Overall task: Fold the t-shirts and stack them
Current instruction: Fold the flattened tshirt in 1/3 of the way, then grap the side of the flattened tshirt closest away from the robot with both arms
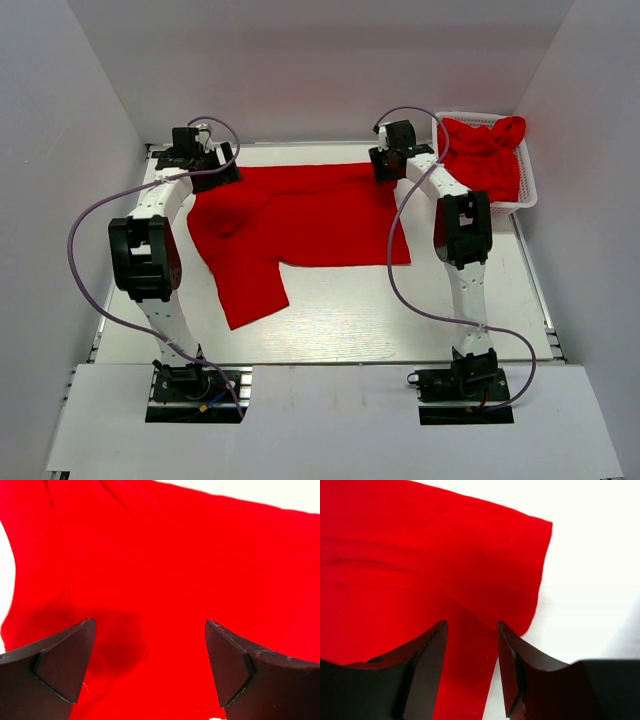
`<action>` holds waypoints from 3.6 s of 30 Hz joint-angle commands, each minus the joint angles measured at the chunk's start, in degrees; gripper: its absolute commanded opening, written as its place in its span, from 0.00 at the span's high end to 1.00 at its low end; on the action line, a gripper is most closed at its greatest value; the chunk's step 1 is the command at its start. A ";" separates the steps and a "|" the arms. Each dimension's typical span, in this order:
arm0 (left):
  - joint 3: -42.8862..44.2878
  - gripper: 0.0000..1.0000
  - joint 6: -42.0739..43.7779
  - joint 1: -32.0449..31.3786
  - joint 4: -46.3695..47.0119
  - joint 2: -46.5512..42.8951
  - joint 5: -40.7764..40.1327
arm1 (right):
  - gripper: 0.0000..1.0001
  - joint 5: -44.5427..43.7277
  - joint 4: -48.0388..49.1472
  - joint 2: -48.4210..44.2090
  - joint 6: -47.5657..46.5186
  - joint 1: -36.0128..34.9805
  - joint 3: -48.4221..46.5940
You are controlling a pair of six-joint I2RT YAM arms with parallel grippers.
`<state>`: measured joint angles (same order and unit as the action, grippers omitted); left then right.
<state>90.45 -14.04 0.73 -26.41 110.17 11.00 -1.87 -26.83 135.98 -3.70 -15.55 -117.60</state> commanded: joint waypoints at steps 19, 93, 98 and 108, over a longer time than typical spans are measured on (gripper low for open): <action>-3.00 0.00 -1.16 0.23 0.31 0.65 -0.37 | 0.86 -3.94 5.91 3.33 -2.10 -0.09 -2.98; -37.35 0.00 -11.88 -5.47 -21.56 -33.32 2.53 | 0.10 4.69 4.68 -39.10 22.15 0.08 39.98; -45.53 0.00 -20.84 -7.76 -30.61 -42.66 -1.68 | 0.10 2.13 5.65 -48.08 25.41 -0.09 53.05; -53.54 0.09 -27.70 -10.05 -32.31 -47.59 -6.26 | 0.10 -2.43 6.88 -59.51 26.91 0.17 63.28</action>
<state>37.15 -38.92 -8.67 -60.27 63.96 6.15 -2.26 -22.37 79.22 22.09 -15.40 -55.09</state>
